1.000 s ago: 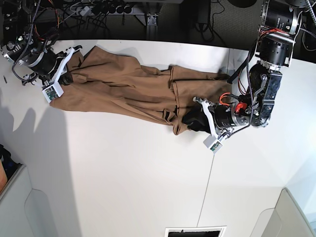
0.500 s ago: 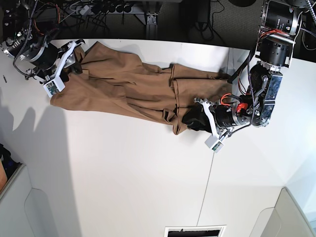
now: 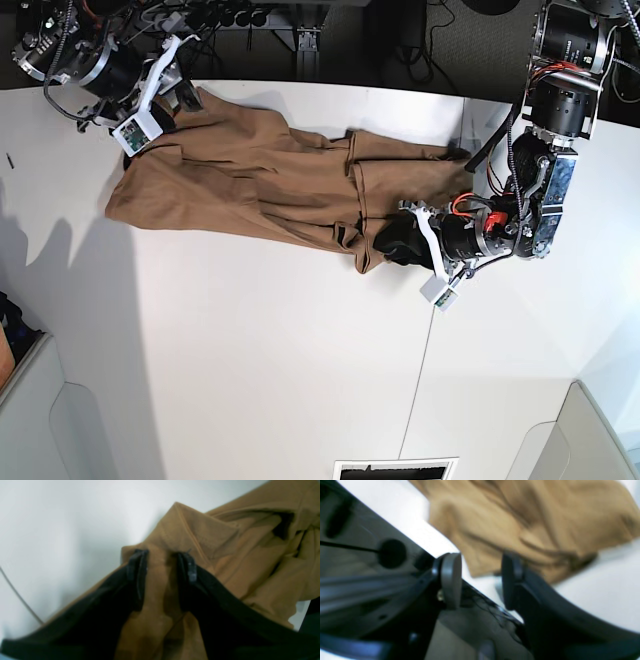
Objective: Layout the t-shirt on the table in an organized manner, then fold the t-shirt properly
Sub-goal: 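Adjust the shirt edge with the right gripper while the left holds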
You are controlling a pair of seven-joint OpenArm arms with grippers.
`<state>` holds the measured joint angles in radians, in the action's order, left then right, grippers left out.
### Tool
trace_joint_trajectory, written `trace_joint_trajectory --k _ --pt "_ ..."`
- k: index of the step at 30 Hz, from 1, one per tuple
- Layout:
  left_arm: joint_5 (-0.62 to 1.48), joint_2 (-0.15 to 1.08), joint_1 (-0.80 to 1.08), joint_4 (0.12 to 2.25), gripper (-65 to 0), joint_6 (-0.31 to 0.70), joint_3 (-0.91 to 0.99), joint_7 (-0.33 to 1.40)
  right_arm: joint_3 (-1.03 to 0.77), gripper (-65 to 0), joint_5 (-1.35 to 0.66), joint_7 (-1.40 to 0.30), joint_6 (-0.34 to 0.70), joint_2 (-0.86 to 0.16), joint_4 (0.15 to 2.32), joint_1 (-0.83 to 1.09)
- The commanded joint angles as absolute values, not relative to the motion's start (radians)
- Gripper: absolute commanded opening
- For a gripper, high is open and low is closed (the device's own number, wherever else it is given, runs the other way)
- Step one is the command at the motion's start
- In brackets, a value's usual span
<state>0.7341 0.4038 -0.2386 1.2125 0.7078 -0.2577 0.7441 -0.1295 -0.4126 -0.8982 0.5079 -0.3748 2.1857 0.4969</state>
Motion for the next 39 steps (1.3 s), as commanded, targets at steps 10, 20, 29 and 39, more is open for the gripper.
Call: trace_joint_trajectory --k 10,20,29,39 --pt "0.766 0.414 -0.252 1.218 -40.9 0.698 -0.255 0.764 -0.037 -38.9 -0.31 -0.789 0.519 -0.385 2.093 0.445" --pt "0.767 0.416 -0.252 1.218 -40.9 0.698 -0.255 0.768 0.263 -38.9 -0.059 -0.755 0.353 -0.385 1.925 0.345" --pt "0.767 0.416 -0.252 1.218 -40.9 0.698 -0.255 0.768 0.271 -65.0 -0.06 -0.752 0.339 -0.384 1.907 0.305" --pt "0.766 0.416 -0.252 1.218 -40.9 0.698 -0.255 0.775 0.271 -65.0 -0.09 -0.76 0.343 -0.384 2.076 0.311"
